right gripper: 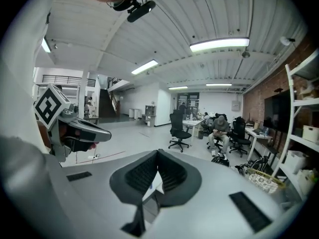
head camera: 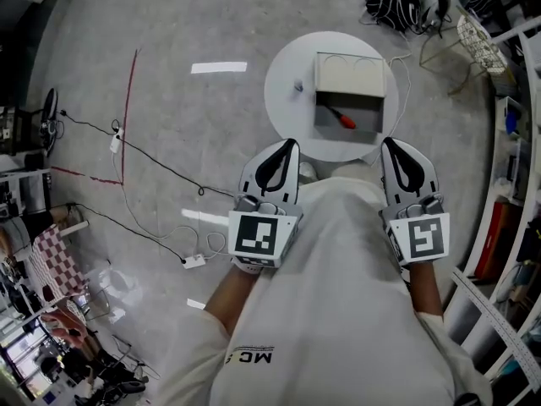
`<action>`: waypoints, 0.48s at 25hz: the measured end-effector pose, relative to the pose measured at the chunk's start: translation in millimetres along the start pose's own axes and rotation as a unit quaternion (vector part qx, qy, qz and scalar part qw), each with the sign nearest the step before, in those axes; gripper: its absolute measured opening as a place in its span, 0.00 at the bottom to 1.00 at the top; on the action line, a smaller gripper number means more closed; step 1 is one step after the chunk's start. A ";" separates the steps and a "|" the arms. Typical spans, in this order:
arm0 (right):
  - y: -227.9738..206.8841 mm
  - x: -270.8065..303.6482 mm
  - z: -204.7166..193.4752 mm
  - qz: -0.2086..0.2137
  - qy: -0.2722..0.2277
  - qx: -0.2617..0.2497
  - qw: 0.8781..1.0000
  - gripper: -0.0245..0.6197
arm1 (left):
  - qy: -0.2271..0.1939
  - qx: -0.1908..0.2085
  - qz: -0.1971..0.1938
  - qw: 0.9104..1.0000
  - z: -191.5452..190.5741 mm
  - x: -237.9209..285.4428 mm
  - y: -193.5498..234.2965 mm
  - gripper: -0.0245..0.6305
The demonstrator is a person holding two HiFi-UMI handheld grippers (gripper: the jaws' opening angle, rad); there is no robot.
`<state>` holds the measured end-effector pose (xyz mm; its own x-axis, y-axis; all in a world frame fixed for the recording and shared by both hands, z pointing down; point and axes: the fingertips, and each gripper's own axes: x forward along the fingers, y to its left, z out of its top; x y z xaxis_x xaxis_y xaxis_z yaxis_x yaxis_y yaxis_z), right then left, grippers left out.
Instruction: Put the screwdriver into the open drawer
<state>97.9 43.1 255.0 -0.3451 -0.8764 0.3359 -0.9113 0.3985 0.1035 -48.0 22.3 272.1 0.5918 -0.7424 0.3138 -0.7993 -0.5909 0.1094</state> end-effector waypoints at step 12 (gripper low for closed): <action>-1.4 5.3 0.0 -0.001 0.000 0.017 1.000 0.15 | -0.001 -0.025 0.004 1.000 0.3 -0.3 -0.4 0.05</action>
<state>97.3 37.9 256.7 -0.3431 -0.8772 0.3360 -0.9193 0.3870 0.0716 -47.8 22.7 271.7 0.5854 -0.7476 0.3138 -0.8082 -0.5686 0.1532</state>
